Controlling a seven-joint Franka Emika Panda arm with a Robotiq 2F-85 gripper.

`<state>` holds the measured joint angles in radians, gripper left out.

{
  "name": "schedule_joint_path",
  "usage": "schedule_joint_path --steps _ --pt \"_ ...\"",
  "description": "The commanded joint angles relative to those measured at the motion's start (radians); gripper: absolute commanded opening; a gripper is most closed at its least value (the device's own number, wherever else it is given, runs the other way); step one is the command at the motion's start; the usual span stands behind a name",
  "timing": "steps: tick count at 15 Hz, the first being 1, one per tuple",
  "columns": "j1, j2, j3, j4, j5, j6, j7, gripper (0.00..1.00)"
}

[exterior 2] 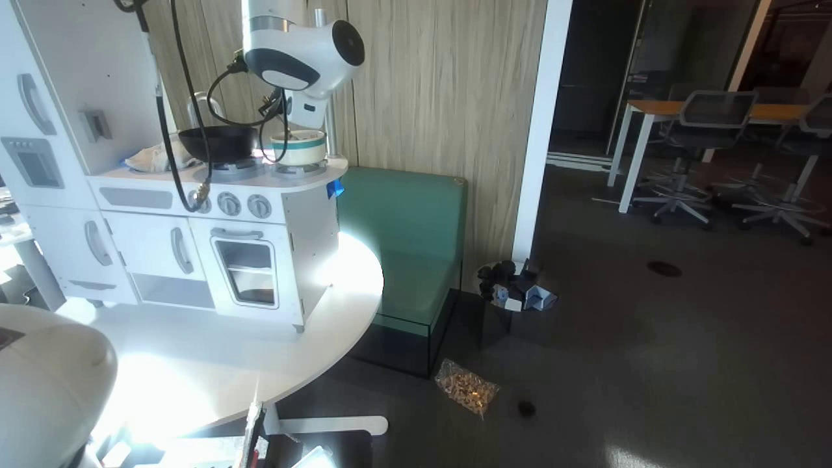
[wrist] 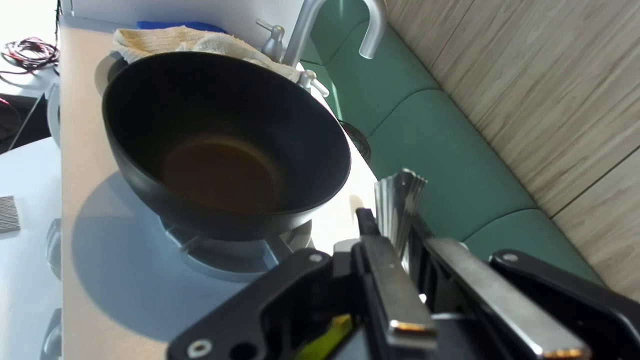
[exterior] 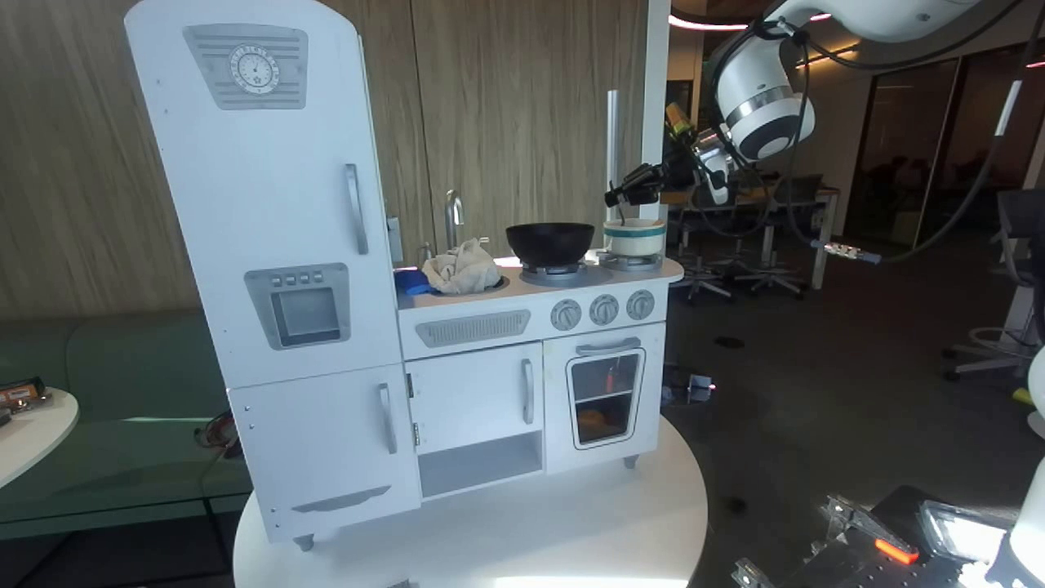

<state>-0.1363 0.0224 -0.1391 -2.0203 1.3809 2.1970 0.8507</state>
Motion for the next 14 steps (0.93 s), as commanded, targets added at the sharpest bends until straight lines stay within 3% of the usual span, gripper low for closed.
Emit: schedule_joint_path --steps 1,9,14 --pt "-0.003 -0.018 -0.002 -0.012 0.012 0.006 0.019 0.08" --pt "0.011 0.017 0.017 0.035 0.050 -0.105 -0.015 0.08" --pt "0.013 0.014 0.018 0.027 0.042 -0.100 0.000 0.08"
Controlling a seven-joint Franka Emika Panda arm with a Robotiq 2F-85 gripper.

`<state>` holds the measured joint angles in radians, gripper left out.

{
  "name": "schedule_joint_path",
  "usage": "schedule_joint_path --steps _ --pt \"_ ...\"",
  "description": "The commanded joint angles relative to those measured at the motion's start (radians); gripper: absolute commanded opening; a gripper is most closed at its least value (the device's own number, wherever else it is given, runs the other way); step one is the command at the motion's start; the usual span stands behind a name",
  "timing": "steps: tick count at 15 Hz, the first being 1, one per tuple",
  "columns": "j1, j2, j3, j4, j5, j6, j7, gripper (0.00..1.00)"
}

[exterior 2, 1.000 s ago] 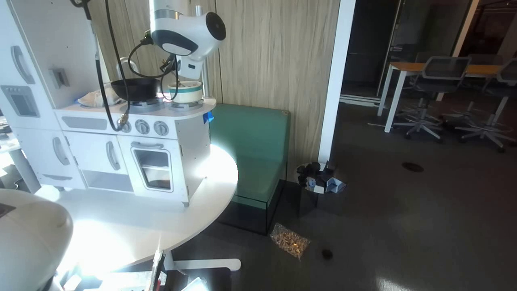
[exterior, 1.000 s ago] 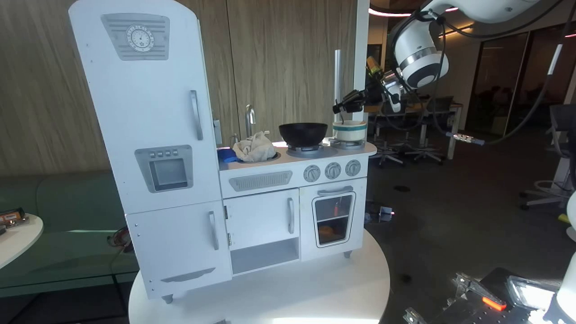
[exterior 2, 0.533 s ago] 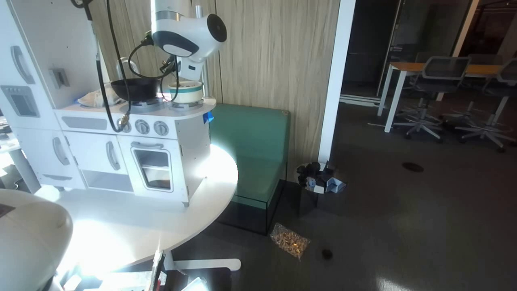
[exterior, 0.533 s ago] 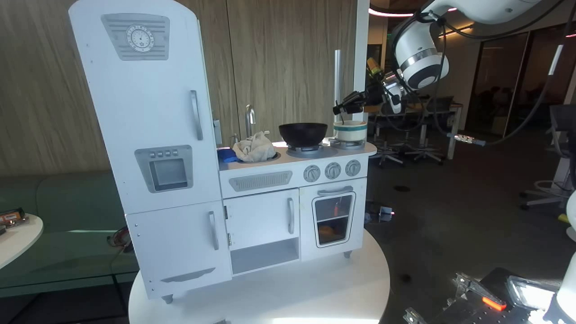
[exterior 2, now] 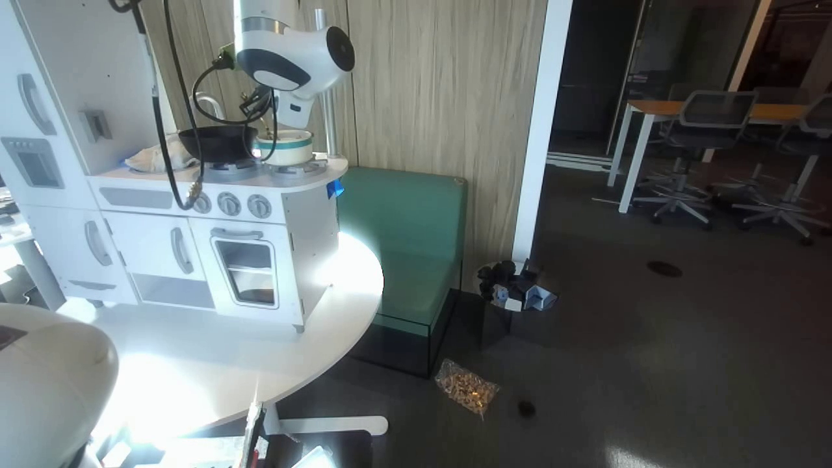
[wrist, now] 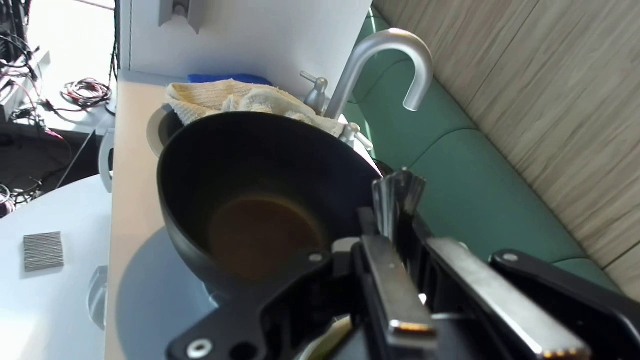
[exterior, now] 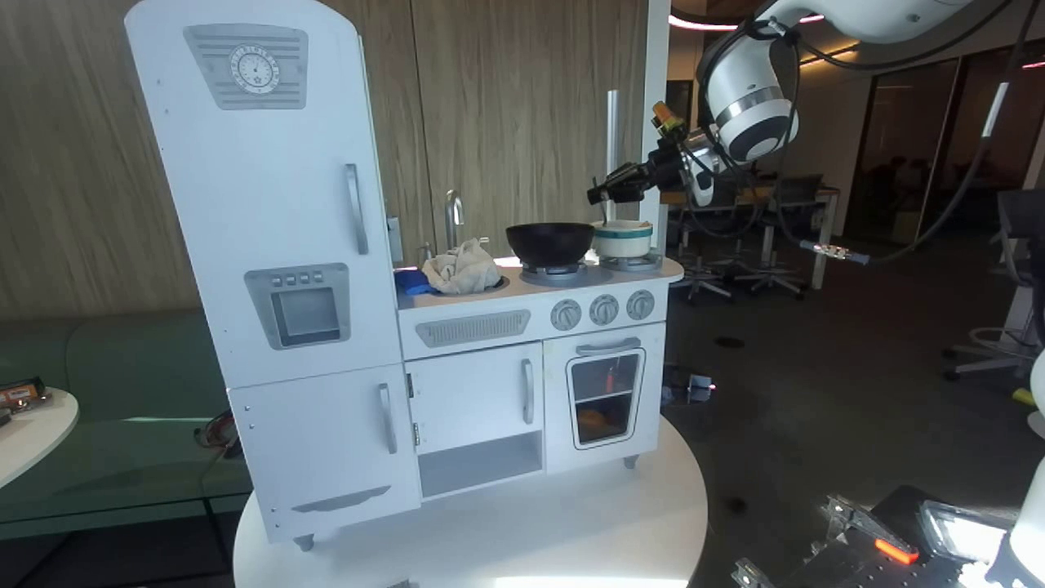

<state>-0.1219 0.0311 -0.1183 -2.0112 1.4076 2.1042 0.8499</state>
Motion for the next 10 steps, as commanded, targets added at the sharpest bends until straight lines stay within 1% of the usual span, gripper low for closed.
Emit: schedule_joint_path --steps 1,6,10 --pt "-0.004 -0.006 -0.006 0.008 0.018 0.003 -0.004 0.08" --pt "-0.020 -0.066 -0.026 -0.033 0.018 0.034 -0.009 0.08" --pt "-0.032 -0.066 -0.036 -0.043 0.024 0.037 -0.006 0.08"
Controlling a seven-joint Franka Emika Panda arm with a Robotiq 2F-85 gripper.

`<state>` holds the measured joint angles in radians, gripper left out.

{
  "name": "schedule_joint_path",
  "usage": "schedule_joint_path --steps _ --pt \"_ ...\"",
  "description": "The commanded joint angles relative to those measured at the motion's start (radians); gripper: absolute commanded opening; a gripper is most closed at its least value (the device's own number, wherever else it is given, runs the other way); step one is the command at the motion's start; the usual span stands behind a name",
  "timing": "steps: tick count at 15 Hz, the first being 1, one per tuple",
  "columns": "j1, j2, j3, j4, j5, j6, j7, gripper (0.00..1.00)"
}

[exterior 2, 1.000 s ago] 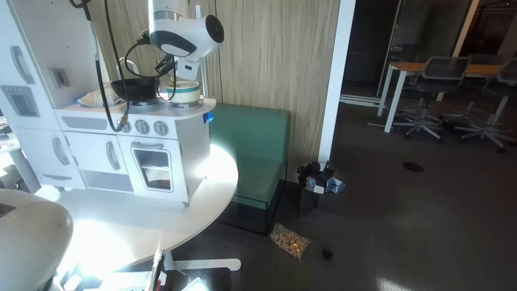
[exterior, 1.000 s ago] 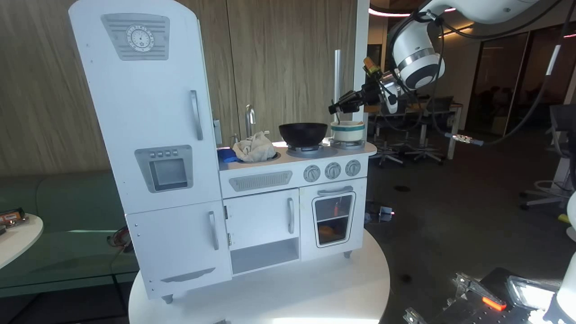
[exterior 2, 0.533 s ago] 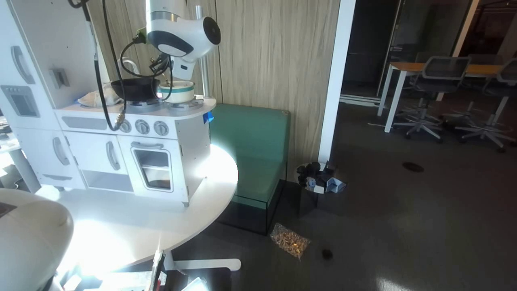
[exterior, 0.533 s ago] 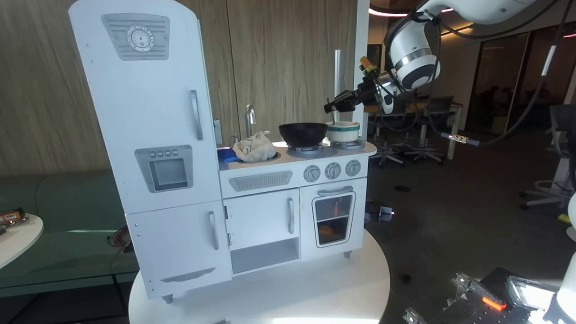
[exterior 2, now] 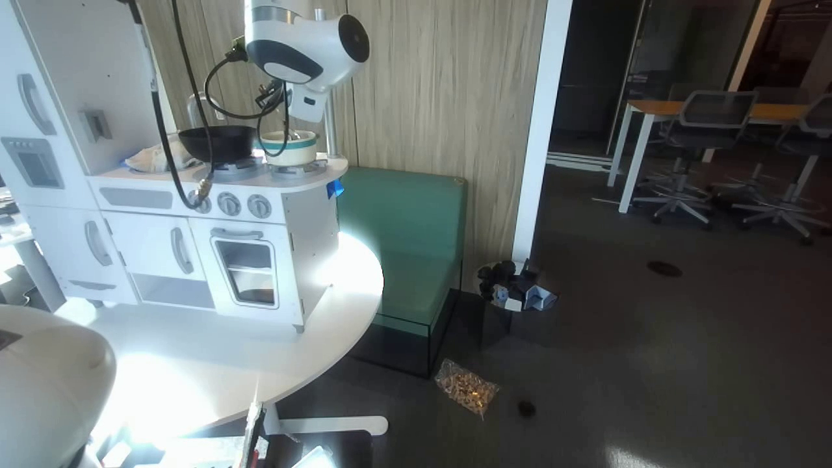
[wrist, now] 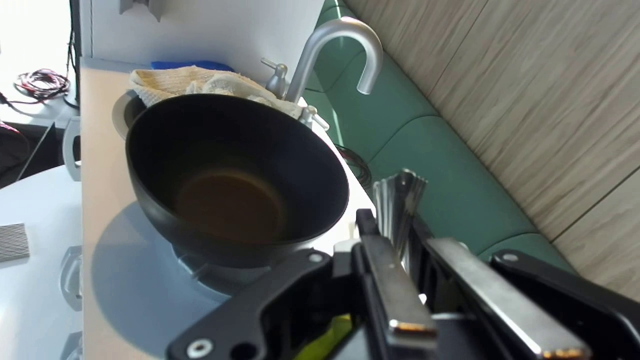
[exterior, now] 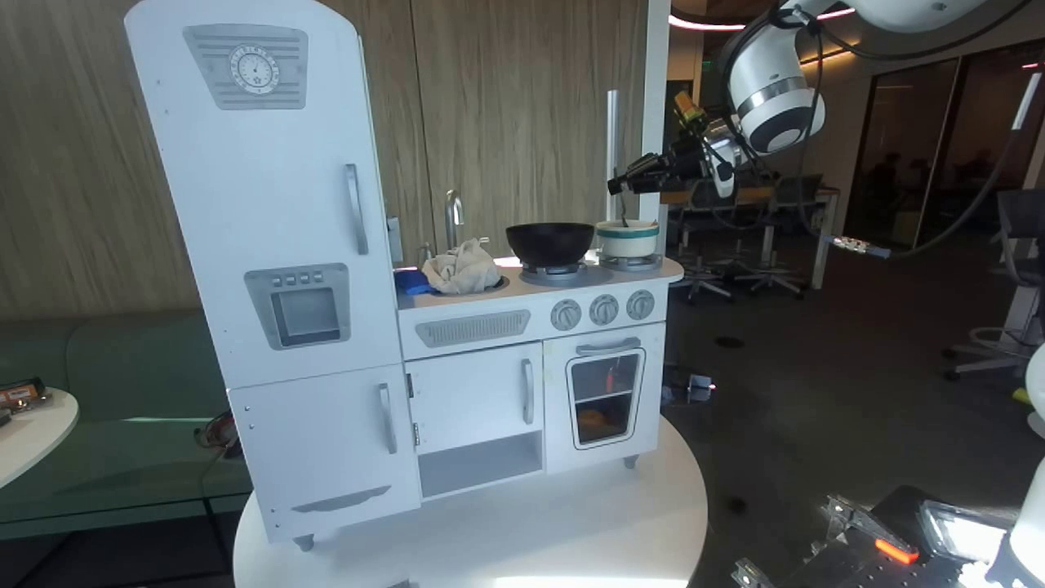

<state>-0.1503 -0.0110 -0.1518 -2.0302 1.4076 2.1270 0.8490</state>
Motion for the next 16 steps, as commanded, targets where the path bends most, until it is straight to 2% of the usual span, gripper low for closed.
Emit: schedule_joint_path --steps 1,7,16 --pt "-0.004 -0.017 -0.004 -0.023 0.022 0.009 -0.003 0.08" --pt "0.002 0.021 0.003 -0.018 0.023 -0.010 -0.006 0.08" --pt "0.008 -0.081 0.009 -0.046 0.005 0.029 -0.023 0.08"
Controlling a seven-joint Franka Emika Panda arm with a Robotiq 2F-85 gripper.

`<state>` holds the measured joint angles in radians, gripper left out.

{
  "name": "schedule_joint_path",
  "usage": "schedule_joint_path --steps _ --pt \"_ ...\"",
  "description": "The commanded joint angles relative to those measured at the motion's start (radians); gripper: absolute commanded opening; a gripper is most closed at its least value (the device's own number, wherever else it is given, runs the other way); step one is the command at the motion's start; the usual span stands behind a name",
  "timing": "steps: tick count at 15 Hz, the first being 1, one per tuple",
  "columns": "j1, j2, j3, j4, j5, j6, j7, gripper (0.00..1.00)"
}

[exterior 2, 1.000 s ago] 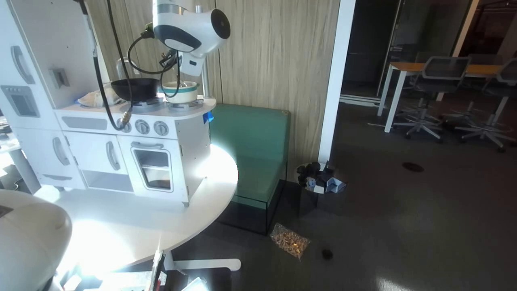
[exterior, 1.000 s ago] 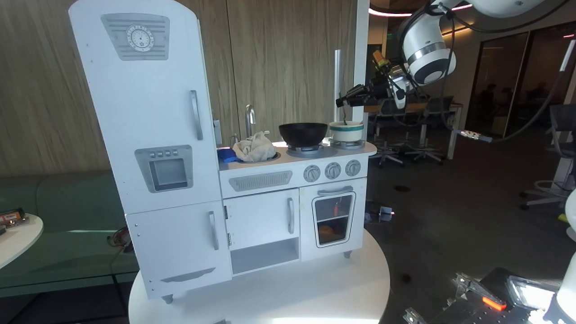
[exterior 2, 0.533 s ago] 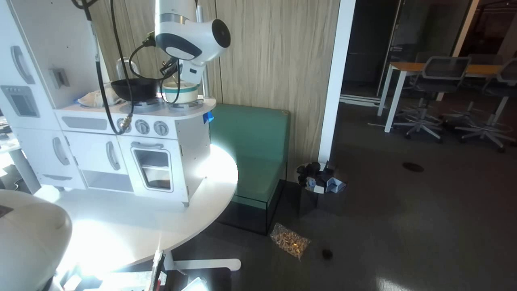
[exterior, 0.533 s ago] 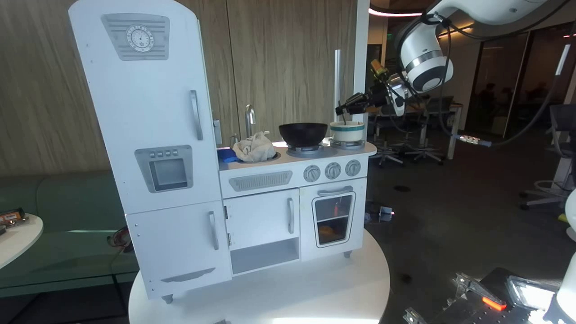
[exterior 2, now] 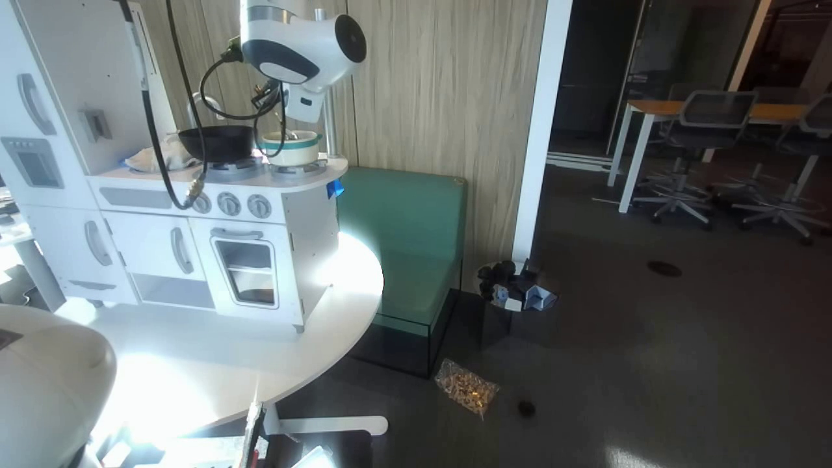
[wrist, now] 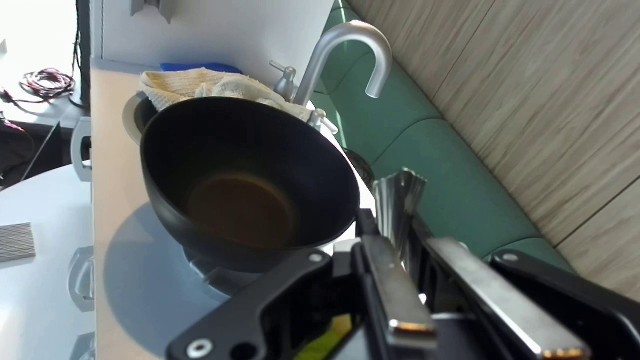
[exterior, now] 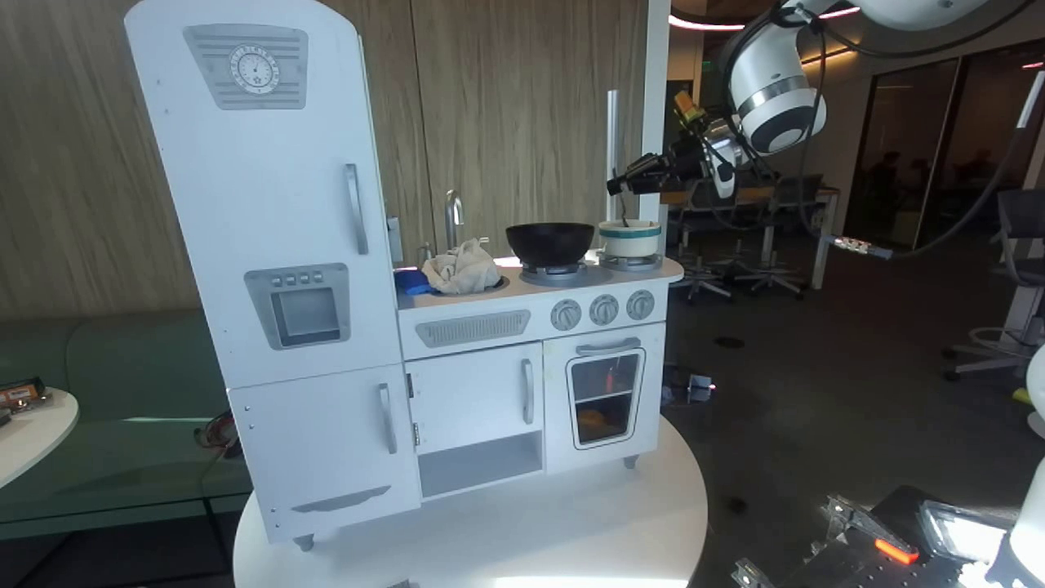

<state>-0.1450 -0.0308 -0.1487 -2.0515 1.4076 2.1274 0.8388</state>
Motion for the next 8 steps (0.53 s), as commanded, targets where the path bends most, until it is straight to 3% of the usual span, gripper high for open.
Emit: schedule_joint_path --steps 1,8 --pt "0.001 -0.074 0.005 -0.031 0.008 0.033 -0.016 0.08" --pt "-0.006 -0.079 -0.005 -0.073 0.048 0.027 -0.035 0.08"
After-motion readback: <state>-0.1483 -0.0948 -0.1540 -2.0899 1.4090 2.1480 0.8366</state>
